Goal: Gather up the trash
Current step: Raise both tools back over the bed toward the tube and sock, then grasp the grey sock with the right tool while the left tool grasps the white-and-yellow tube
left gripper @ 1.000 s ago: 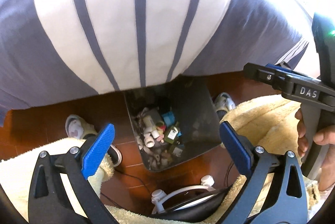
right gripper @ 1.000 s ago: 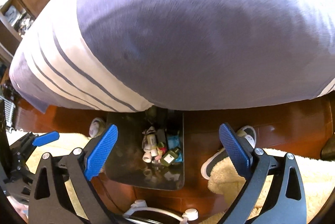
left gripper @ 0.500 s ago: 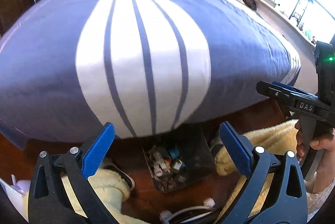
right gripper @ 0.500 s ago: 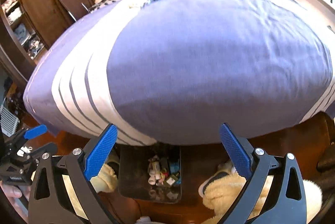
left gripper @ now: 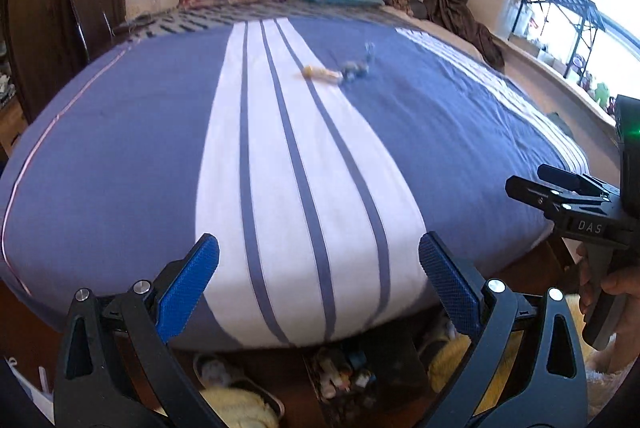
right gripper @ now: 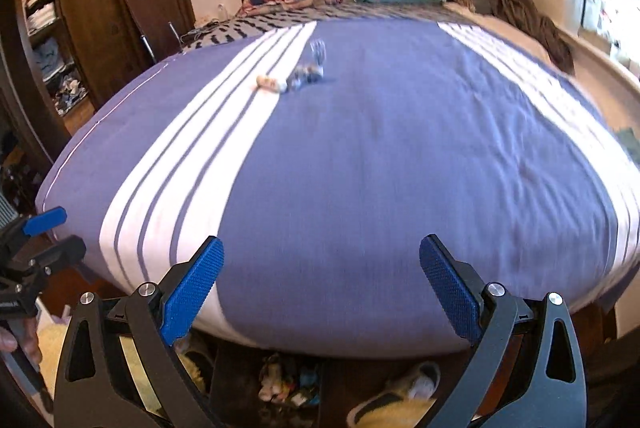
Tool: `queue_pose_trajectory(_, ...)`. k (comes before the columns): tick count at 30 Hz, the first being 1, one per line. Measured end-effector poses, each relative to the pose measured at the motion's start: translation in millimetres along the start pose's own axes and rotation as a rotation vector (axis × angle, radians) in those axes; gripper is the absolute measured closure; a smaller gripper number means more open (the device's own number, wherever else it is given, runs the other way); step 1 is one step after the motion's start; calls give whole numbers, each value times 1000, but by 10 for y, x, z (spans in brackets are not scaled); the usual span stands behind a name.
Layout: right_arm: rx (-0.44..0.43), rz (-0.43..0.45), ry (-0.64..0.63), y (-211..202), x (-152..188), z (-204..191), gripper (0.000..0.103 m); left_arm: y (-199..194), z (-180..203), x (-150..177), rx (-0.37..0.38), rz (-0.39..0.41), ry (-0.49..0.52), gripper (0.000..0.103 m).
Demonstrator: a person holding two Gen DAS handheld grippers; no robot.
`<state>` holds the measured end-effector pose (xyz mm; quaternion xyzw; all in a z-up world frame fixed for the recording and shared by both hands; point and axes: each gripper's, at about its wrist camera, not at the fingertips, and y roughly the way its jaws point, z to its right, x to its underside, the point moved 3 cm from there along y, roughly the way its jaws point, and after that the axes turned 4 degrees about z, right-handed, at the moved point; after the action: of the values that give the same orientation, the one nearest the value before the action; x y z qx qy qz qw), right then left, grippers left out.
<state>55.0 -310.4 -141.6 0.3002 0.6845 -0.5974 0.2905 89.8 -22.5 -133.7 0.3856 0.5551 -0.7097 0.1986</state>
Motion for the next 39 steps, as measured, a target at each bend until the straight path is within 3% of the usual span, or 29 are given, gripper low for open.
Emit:
queue_pose_trajectory(7,1,1,-42,383,-443,-74,5,408,-149,-365,-23,11,9,8)
queue_pose_trajectory(20,15,-32,-16,1627,-1274,-43,5,1445,-400,-987,-42,-38,15,8)
queue_pose_trajectory(31,-14,-99,-14,2424,-1672,-90,6,2047,-300,-1225,-47,-89,58,8)
queue_pose_trajectory(34,-32,-116,-7,2605,-1749,-117,15,2129,-287,-1286,-43,-90,54,8)
queue_pose_trajectory(37,-50,-134,-3,2697,-1765,-118,31,2233,-267,-1374,-34,-91,43,8)
queue_pose_trajectory(39,-77,-152,-3,2746,-1751,-129,54,2311,-250,-1424,-20,-98,25,8)
